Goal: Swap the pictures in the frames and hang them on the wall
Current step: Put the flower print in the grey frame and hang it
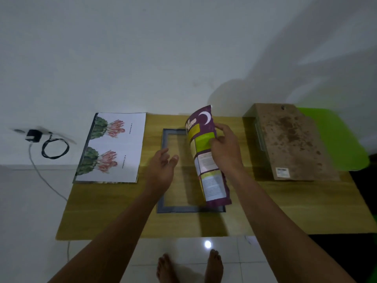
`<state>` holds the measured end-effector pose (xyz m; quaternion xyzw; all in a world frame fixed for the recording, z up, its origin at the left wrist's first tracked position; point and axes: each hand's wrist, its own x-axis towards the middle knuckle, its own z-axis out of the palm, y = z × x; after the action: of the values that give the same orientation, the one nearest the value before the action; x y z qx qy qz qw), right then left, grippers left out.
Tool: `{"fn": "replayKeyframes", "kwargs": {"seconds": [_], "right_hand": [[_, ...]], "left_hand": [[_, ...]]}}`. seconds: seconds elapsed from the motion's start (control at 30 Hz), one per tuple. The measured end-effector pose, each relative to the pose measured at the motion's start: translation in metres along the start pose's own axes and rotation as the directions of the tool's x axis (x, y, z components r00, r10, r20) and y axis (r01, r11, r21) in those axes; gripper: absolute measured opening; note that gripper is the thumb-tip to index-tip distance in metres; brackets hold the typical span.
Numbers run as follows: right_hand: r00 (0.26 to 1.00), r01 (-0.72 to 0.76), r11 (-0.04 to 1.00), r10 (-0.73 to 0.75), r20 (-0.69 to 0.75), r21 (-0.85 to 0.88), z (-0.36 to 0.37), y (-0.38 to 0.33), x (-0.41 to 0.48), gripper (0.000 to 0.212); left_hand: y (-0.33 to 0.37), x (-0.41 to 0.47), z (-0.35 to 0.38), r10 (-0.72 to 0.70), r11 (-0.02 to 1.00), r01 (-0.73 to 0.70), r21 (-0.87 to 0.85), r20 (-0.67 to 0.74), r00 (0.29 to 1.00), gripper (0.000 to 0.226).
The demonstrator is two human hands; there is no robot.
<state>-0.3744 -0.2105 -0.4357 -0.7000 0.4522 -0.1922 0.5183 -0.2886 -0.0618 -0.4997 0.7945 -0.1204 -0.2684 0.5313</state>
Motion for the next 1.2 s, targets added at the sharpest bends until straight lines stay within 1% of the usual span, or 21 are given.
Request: {"fn": "replayKeyframes", "kwargs": {"seconds": [0.03,0.1,0.13,0.17,0.2,0.27,0.37,0.43,0.53,0.63,0.7,0.77,0.83,1.03,1.1,1.2], "right_hand": [[1.0,-0.021,0.998,0.021,0.0,0.059,-0.01,-0.002,-0.003,0.043],[0.997,-0.081,0.984,0.079,0.015,0.161,-0.029,-0.003,-0.008,0.044],[0.994,-0.106,0.976,0.105,0.02,0.191,-0.037,-0.001,-0.01,0.043],[0.992,-0.126,0.968,0.126,0.017,0.217,-0.044,0.003,-0.012,0.042],[0.99,-0.138,0.96,0.139,0.011,0.242,-0.051,0.006,-0.014,0.043],[0.99,-0.132,0.95,0.139,-0.003,0.284,-0.064,0.013,-0.021,0.045],[0.995,-0.089,0.963,0.099,-0.025,0.253,-0.083,0.028,-0.033,0.048],[0.997,-0.071,0.97,0.077,-0.014,0.232,-0.094,0.042,-0.04,0.049],[0.998,-0.058,0.974,0.06,-0.001,0.218,-0.111,0.068,-0.052,0.051],[0.996,-0.085,0.984,0.081,0.031,0.157,-0.126,0.103,-0.061,0.056],[0.993,-0.114,0.986,0.108,0.053,0.124,-0.133,0.129,-0.068,0.055],[0.988,-0.139,0.986,0.132,0.082,0.097,-0.139,0.153,-0.074,0.056],[0.984,-0.161,0.986,0.156,0.081,0.051,-0.145,0.174,-0.08,0.056],[0.98,-0.19,0.975,0.195,0.033,-0.111,-0.168,0.22,-0.085,0.057],[0.982,-0.187,0.964,0.188,-0.013,-0.188,-0.178,0.227,-0.085,0.055],[0.987,-0.156,0.95,0.139,-0.08,-0.271,-0.194,0.235,-0.08,0.044]], "left_hand": [[0.005,0.003,0.0,-0.095,0.994,0.097,-0.041,0.049,0.994,0.054],[0.016,0.004,0.001,-0.236,0.945,0.272,-0.18,0.197,0.951,0.058],[0.021,0.001,0.003,-0.262,0.91,0.336,-0.242,0.294,0.919,0.057],[0.026,-0.002,0.004,-0.252,0.89,0.366,-0.273,0.376,0.892,0.055],[0.029,-0.006,0.005,-0.229,0.89,0.366,-0.271,0.429,0.874,0.053],[0.032,-0.012,0.008,-0.184,0.906,0.337,-0.255,0.48,0.858,0.056],[0.028,-0.019,0.014,-0.145,0.932,0.282,-0.226,0.481,0.864,0.064],[0.022,-0.024,0.02,-0.127,0.953,0.235,-0.191,0.452,0.883,0.067],[0.012,-0.037,0.028,-0.067,0.985,0.124,-0.124,0.384,0.921,0.075],[0.0,-0.056,0.041,-0.055,0.998,0.06,-0.008,0.305,0.951,0.074],[-0.009,-0.068,0.05,-0.04,0.996,0.016,0.087,0.275,0.961,0.073],[-0.02,-0.078,0.06,0.005,0.974,-0.062,0.218,0.252,0.968,0.073],[-0.029,-0.088,0.072,0.018,0.947,-0.092,0.307,0.237,0.971,0.071],[-0.039,-0.111,0.115,0.062,0.876,-0.176,0.449,0.257,0.964,0.063],[-0.038,-0.115,0.131,0.128,0.819,-0.261,0.511,0.28,0.951,0.059],[-0.042,-0.115,0.157,0.223,0.725,-0.386,0.57,0.335,0.915,0.054]]}}
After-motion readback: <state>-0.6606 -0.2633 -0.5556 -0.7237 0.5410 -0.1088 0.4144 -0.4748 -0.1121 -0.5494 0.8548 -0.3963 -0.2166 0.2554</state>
